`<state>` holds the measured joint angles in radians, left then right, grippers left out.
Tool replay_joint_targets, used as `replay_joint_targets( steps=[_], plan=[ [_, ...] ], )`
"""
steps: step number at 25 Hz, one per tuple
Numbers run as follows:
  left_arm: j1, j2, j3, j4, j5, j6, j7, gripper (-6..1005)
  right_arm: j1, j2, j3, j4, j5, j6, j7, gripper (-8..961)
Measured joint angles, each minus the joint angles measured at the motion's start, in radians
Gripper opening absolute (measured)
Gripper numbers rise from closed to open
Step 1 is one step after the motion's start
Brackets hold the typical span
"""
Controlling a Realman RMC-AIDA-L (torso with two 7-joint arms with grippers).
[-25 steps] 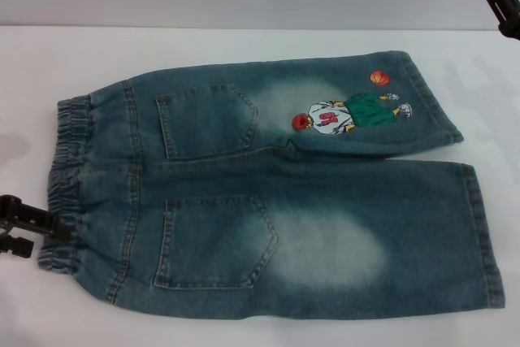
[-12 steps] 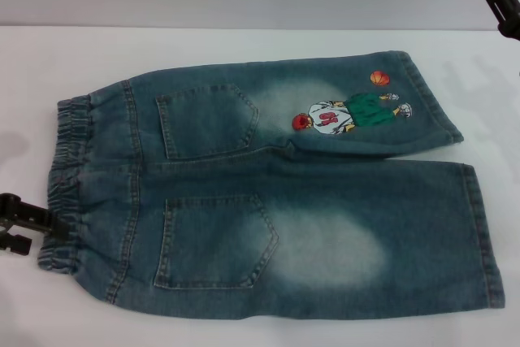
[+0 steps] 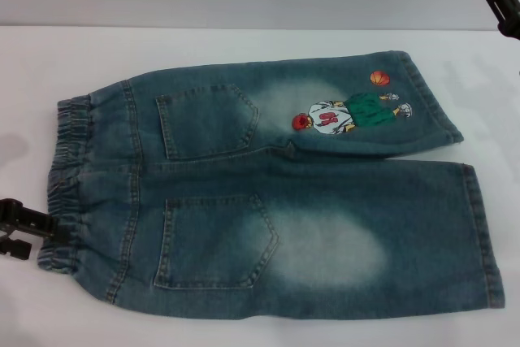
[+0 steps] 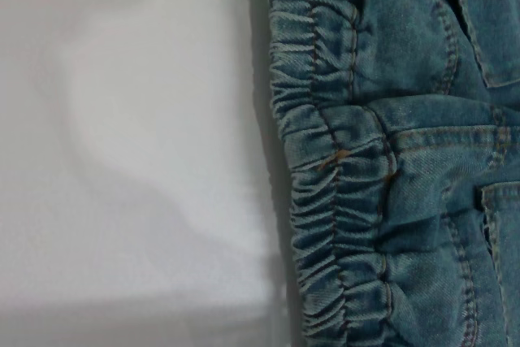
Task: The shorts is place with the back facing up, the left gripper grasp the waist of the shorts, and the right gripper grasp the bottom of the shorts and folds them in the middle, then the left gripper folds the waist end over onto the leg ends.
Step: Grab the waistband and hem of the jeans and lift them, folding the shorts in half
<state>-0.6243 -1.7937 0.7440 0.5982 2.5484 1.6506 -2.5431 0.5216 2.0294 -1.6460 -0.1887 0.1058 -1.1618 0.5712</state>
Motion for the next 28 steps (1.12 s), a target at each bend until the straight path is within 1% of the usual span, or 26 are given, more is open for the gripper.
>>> replay_joint_targets(
  steps=[28],
  plan=[
    [-0.001,-0.012,0.0,0.0,-0.001,-0.008,0.003,778,-0.003,-0.006,0.0,0.0,0.0,0.001,0.004,568]
  ],
)
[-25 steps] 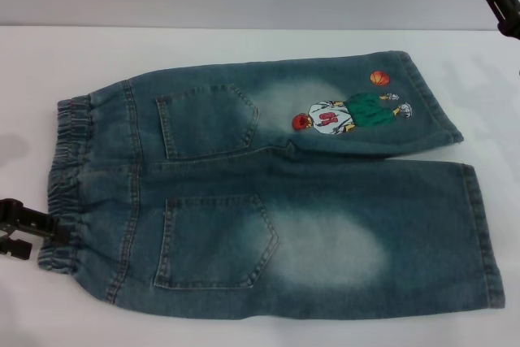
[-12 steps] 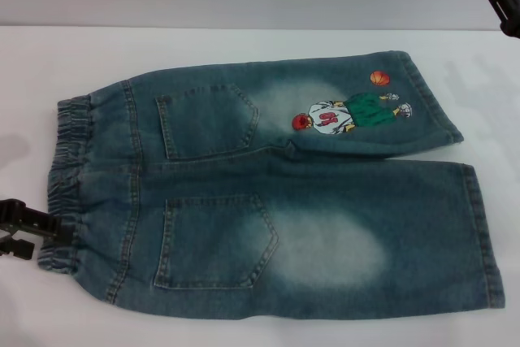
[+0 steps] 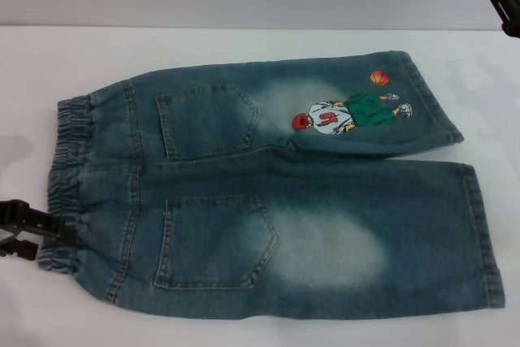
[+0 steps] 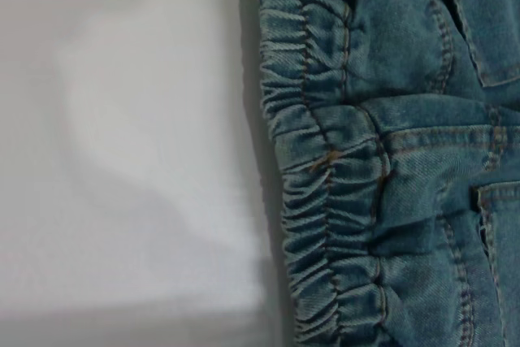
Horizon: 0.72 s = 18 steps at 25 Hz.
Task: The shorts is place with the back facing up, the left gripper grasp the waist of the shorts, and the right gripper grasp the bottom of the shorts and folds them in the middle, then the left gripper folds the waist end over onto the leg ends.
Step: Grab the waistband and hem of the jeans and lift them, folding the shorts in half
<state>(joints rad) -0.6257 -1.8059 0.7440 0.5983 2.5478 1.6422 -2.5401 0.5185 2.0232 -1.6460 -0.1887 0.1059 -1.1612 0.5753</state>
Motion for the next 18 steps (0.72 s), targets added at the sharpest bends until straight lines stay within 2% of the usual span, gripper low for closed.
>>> replay_joint_targets(
  steps=[18],
  plan=[
    [-0.029,-0.011,-0.009,0.0,-0.009,0.035,0.009,776,0.0,0.0,0.0,0.0,0.006,0.0,-0.003,568]
  ],
)
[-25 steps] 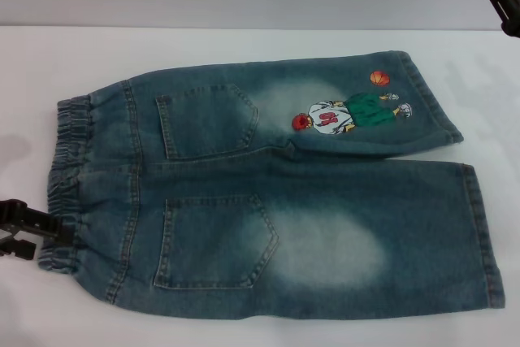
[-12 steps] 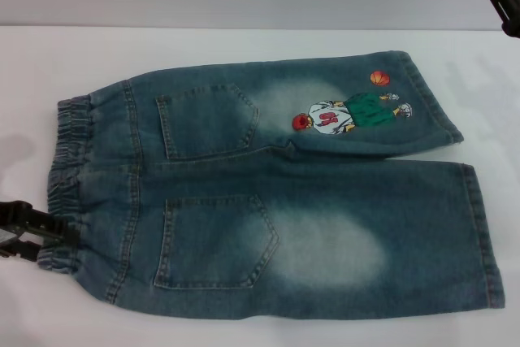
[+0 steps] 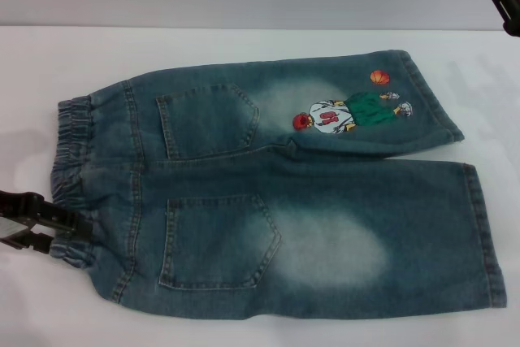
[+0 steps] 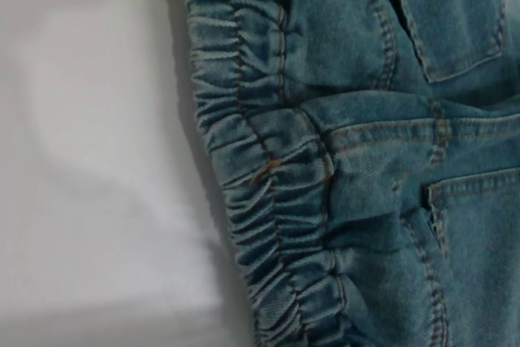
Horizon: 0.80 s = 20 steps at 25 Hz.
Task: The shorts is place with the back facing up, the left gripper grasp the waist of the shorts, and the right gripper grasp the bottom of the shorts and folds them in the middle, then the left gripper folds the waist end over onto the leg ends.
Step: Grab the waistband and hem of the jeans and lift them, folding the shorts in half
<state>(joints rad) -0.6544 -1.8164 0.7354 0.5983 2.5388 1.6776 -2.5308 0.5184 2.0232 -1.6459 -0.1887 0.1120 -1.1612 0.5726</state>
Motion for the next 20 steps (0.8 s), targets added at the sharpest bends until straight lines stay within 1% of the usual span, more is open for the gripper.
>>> replay_joint_targets(
  steps=[8,16,20],
  plan=[
    [-0.008,-0.001,0.001,0.0,0.002,-0.006,0.0,775,0.0,0.001,0.0,0.0,0.002,0.0,-0.003,567],
    [-0.011,-0.016,0.008,0.0,0.007,-0.014,0.0,774,0.0,0.002,0.005,0.0,0.002,0.0,-0.005,567],
    [-0.012,-0.018,0.008,0.002,0.007,-0.015,0.0,774,0.0,0.002,0.006,0.0,0.002,0.0,-0.005,568]
  ],
)
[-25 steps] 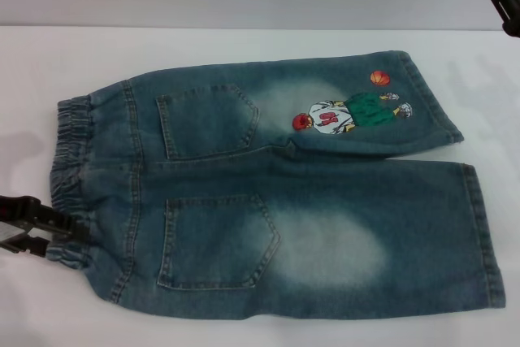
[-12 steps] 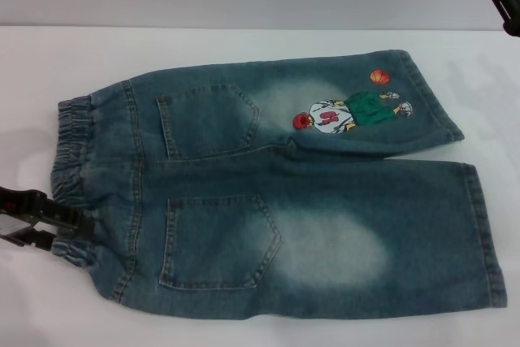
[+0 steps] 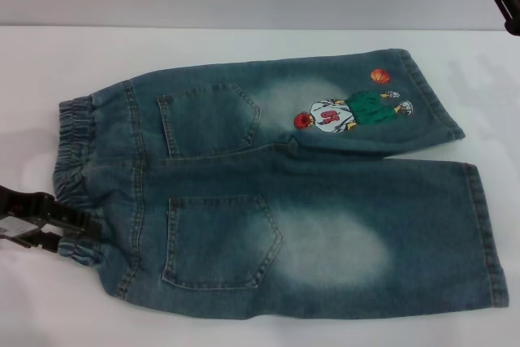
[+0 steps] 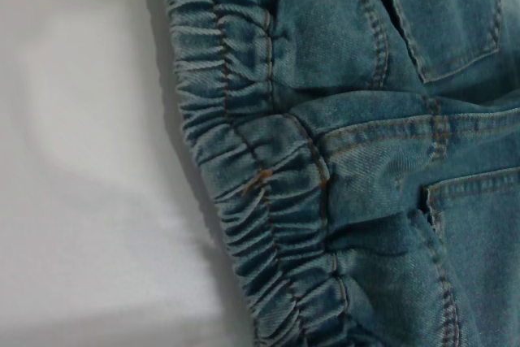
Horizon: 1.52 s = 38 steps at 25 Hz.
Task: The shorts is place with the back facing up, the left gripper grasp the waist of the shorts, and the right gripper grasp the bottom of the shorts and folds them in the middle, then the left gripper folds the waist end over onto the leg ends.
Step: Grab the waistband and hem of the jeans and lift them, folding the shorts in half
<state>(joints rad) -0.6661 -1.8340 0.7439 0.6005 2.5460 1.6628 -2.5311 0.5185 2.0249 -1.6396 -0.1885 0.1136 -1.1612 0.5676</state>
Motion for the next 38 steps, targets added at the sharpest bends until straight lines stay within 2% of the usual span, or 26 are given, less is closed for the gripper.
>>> replay_joint_targets(
  steps=[8,19,30,38],
  plan=[
    [0.0,-0.007,0.03,0.004,0.0,0.0,0.008,773,-0.001,0.0,0.003,0.001,0.0,0.0,0.0,568],
    [-0.006,-0.015,0.057,0.021,0.0,0.0,0.029,546,-0.002,-0.002,0.014,0.003,0.0,0.0,0.0,567],
    [-0.015,-0.014,0.059,0.022,0.0,0.002,0.041,89,-0.003,-0.004,0.041,0.007,0.0,-0.001,0.0,568],
    [-0.014,-0.013,0.055,0.029,0.0,-0.024,0.042,41,-0.002,-0.003,0.041,0.008,0.001,-0.001,0.0,567]
  ],
)
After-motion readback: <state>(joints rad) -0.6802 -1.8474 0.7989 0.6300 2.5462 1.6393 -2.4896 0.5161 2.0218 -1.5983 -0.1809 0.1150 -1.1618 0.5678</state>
